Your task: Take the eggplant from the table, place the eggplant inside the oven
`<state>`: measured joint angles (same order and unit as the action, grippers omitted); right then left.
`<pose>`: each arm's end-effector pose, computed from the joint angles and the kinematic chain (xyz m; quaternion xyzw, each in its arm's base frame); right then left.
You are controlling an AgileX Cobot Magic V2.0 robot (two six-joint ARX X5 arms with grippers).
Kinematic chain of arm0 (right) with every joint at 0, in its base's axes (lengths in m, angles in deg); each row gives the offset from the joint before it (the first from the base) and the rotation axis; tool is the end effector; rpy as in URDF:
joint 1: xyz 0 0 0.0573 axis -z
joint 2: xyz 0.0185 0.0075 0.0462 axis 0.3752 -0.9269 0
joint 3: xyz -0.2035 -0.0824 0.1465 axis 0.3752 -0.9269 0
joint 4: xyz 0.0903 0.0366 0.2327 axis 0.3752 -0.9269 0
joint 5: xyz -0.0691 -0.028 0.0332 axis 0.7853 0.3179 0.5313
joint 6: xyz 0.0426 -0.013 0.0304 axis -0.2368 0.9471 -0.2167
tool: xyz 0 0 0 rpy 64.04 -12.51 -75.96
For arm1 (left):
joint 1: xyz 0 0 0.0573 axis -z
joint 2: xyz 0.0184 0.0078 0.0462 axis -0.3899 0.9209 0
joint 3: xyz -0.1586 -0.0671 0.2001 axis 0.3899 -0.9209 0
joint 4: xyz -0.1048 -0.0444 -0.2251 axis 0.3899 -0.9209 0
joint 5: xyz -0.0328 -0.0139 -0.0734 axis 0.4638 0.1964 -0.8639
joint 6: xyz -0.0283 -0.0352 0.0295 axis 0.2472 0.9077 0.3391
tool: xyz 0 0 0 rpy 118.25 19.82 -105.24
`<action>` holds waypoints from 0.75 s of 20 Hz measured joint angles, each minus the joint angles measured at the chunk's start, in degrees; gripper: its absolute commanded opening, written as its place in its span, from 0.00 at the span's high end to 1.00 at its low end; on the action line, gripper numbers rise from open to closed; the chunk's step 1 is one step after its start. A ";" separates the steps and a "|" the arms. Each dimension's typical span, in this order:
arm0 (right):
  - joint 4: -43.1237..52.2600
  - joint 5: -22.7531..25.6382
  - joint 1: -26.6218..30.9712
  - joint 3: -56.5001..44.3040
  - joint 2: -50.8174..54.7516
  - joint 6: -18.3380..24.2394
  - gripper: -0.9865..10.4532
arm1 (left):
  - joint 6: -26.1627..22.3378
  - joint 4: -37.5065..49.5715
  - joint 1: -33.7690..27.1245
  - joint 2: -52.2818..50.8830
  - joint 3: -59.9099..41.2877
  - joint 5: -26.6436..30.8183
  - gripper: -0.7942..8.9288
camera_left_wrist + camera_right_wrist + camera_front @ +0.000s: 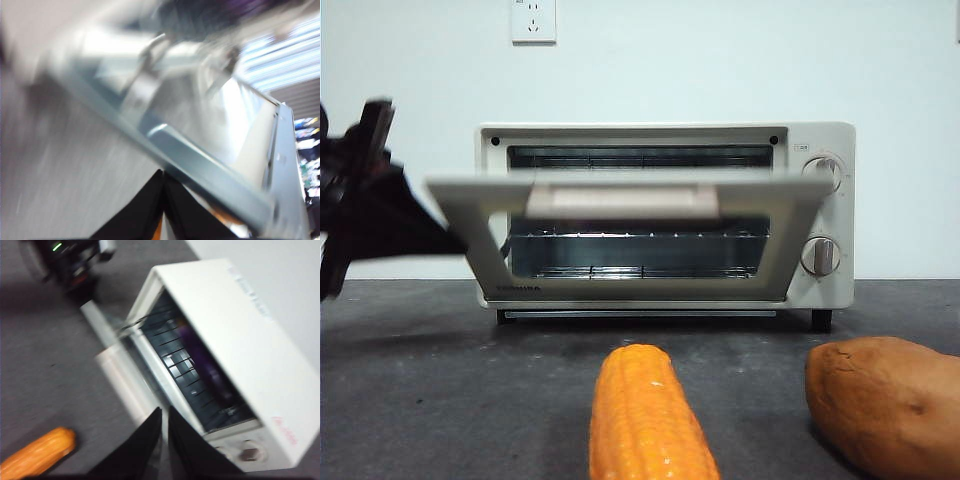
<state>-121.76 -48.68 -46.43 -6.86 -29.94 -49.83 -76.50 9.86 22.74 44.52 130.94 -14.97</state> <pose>0.0839 0.1772 0.4124 -0.3003 0.1838 0.3558 0.8657 0.3033 -0.0246 0.1741 -0.2910 0.4174 -0.4329 0.7441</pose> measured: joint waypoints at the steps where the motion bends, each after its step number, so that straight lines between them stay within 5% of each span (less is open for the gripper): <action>1: -0.48 -1.27 0.00 0.00 0.00 -0.63 0.91 | 0.87 0.11 -0.39 0.00 1.64 -0.81 0.91; 9: -1.77 -10.38 0.00 0.00 -0.04 -3.52 0.91 | 9.29 -1.90 -1.79 -0.26 16.48 -3.61 0.91; 15: -1.62 -11.50 1.07 -2.80 -0.24 -2.93 0.91 | 3.93 -17.33 -0.33 -8.35 17.81 4.17 0.91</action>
<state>-123.38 -60.18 -45.36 -9.65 -30.18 -52.76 -72.56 -7.47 22.41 36.17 148.76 -10.79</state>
